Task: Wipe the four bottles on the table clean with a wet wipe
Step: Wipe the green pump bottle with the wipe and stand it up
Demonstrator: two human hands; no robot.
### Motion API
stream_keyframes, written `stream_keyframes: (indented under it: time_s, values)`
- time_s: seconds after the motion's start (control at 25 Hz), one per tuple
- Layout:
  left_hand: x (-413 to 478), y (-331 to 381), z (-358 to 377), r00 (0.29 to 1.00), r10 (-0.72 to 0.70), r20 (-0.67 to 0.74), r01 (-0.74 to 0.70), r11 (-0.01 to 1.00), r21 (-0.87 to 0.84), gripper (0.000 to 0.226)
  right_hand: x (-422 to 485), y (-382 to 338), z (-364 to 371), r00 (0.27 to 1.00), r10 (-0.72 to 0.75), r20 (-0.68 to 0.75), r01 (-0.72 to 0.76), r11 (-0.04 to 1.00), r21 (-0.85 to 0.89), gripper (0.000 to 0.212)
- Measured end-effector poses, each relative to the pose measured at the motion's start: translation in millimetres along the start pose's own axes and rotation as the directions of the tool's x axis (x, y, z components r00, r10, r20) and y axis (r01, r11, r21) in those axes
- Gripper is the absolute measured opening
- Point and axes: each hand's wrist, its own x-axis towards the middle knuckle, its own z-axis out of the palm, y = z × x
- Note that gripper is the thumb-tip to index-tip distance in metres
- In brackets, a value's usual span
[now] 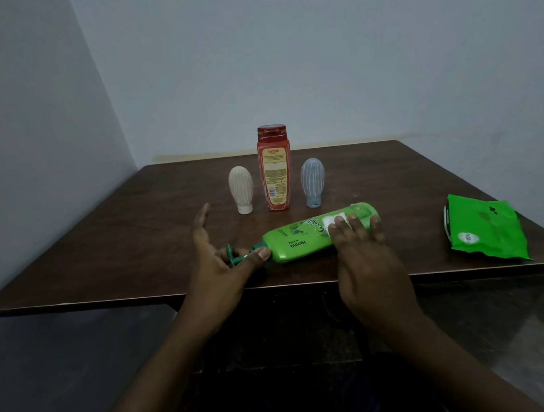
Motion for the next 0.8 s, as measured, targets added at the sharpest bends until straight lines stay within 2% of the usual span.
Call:
stream_keyframes:
  time_s: [0.08,0.2,0.28,0.36,0.44,0.52,0.64,0.72,0.8]
  values:
    - [-1.0,0.6,0.4,1.0,-0.012,0.006,0.012,1.0,-0.004,0.113,-0.2,-9.4,-0.8,0.999,-0.041,0.007,0.041,0.999,-0.01,0.055]
    - [-2.6,1.8,1.2,1.0,-0.023,0.017,0.023,0.999,-0.031,0.113,-6.2,-26.1,-2.7,0.943,-0.321,0.086,0.318,0.947,0.041,0.057]
    - [-2.0,1.8,1.0,1.0,-0.017,0.024,0.018,0.999,-0.033,0.113,-4.2,-22.6,-5.6,0.906,-0.412,0.092,0.408,0.911,0.06,0.054]
    - [-1.1,1.0,0.8,0.999,-0.014,0.032,0.015,1.0,-0.016,0.111,-1.3,-5.8,-6.0,0.951,-0.306,0.054,0.302,0.951,0.066,0.053]
    - [-0.5,0.3,0.7,0.999,-0.018,0.039,0.019,1.0,-0.02,0.111,0.2,18.4,-6.8,0.995,-0.101,0.019,0.101,0.995,0.0,0.052]
    - [0.3,0.5,-0.4,0.998,-0.034,0.045,0.035,0.999,-0.027,0.11,3.7,38.4,-7.2,0.996,0.084,0.017,-0.081,0.991,-0.11,0.054]
    - [0.6,2.1,-1.8,0.998,-0.045,0.046,0.047,0.999,-0.025,0.108,11.9,40.6,-3.9,0.961,0.274,0.041,-0.268,0.956,-0.122,0.056]
    - [-0.8,3.3,-1.7,0.998,-0.044,0.041,0.045,0.999,-0.023,0.108,9.9,25.6,-1.5,0.962,0.269,0.04,-0.263,0.958,-0.112,0.058]
    - [-1.6,4.5,-1.3,0.998,-0.055,0.034,0.057,0.998,-0.04,0.109,1.7,2.7,-4.3,0.99,0.115,0.082,-0.109,0.991,-0.075,0.06]
